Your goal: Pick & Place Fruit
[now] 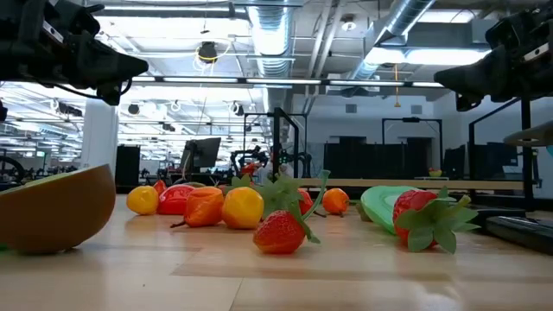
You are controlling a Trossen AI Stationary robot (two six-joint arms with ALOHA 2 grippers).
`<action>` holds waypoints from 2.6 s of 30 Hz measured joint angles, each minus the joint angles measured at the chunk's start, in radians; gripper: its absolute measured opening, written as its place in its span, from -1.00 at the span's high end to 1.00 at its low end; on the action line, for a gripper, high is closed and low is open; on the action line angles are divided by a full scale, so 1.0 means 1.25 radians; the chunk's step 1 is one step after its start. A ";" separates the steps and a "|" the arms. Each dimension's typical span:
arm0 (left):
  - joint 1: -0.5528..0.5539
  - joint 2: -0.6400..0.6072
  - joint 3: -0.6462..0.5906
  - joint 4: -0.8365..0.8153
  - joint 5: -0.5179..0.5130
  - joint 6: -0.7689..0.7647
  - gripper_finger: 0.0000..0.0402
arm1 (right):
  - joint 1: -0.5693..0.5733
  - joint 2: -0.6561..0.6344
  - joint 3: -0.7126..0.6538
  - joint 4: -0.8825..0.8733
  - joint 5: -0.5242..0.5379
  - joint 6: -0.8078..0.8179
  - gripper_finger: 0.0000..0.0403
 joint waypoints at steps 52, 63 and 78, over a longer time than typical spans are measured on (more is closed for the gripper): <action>0.000 0.000 0.000 0.011 0.000 0.002 1.00 | 0.002 0.016 0.078 -0.058 0.039 0.114 1.00; 0.000 0.000 0.000 0.011 0.000 0.000 1.00 | 0.002 0.197 0.288 -0.355 0.070 0.285 1.00; 0.000 0.000 0.000 0.011 0.000 0.000 1.00 | 0.130 0.477 0.578 -0.719 0.060 0.457 1.00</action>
